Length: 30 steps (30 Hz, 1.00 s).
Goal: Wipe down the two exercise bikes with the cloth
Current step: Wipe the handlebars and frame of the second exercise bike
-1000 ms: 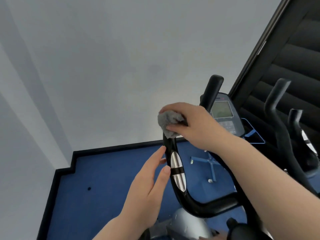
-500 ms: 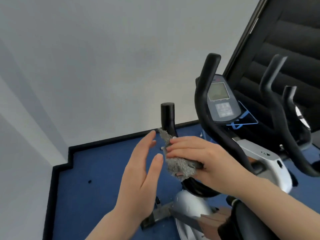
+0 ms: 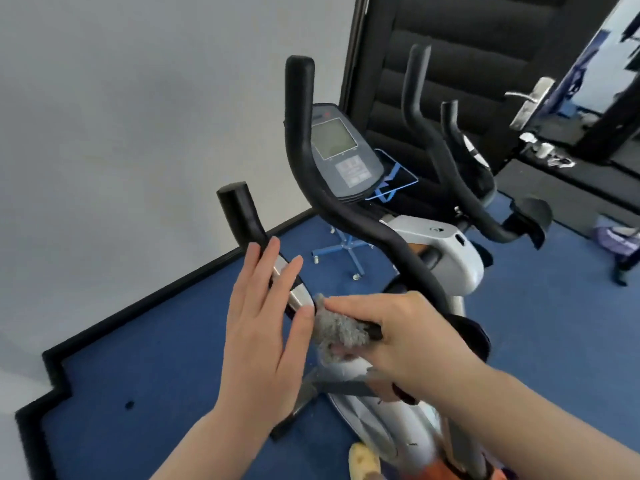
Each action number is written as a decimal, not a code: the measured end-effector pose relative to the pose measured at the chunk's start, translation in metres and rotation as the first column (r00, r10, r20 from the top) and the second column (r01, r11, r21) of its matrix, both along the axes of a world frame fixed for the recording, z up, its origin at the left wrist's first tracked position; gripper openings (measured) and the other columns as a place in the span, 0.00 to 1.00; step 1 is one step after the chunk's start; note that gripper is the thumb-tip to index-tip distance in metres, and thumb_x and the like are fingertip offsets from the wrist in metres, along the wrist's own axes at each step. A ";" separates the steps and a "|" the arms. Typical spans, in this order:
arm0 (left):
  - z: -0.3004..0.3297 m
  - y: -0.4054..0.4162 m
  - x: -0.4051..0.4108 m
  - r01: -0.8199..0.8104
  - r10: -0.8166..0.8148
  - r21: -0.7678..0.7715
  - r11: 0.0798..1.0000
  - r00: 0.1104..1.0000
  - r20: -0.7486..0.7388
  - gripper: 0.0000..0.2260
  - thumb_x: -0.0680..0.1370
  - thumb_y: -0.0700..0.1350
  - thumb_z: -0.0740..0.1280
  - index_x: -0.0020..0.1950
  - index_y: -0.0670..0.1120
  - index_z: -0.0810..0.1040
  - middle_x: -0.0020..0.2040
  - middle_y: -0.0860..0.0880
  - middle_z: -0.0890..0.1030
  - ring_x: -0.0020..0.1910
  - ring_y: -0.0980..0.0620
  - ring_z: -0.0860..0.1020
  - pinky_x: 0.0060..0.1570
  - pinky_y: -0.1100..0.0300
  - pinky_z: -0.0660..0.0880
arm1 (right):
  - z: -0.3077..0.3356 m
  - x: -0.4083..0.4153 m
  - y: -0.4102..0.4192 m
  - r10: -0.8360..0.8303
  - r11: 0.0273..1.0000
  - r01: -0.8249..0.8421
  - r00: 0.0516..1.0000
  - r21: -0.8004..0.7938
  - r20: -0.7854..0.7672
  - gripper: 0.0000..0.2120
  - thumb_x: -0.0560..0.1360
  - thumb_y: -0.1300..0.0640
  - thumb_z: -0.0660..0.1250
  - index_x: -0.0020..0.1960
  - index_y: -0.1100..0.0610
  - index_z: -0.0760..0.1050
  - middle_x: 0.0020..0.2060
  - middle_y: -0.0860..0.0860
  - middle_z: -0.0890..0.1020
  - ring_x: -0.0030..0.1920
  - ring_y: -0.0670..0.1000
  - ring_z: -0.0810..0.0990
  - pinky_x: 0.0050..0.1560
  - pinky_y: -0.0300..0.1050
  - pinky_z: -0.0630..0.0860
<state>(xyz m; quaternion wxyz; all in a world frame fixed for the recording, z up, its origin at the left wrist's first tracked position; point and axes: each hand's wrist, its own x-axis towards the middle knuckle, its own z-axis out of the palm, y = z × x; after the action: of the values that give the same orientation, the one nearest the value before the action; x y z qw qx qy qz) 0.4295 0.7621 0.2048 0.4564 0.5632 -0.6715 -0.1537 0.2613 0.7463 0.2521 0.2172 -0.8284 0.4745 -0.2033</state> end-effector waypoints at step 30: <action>-0.001 0.076 -0.063 -0.353 0.342 0.246 0.903 0.936 0.088 0.24 0.79 0.46 0.58 0.74 0.59 0.58 0.75 0.65 0.54 0.73 0.67 0.52 0.73 0.51 0.57 | 0.000 -0.007 0.000 0.095 0.983 -0.129 0.965 -0.130 -0.243 0.13 0.76 0.49 0.65 0.58 0.54 0.73 0.52 0.50 0.73 0.55 0.52 0.70 0.49 0.42 0.67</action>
<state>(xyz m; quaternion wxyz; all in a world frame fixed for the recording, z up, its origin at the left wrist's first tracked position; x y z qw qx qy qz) 0.3669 0.8382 0.2042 0.3847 0.7315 -0.5442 -0.1441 0.2544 0.7460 0.2519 0.1097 -0.8858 0.4333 -0.1248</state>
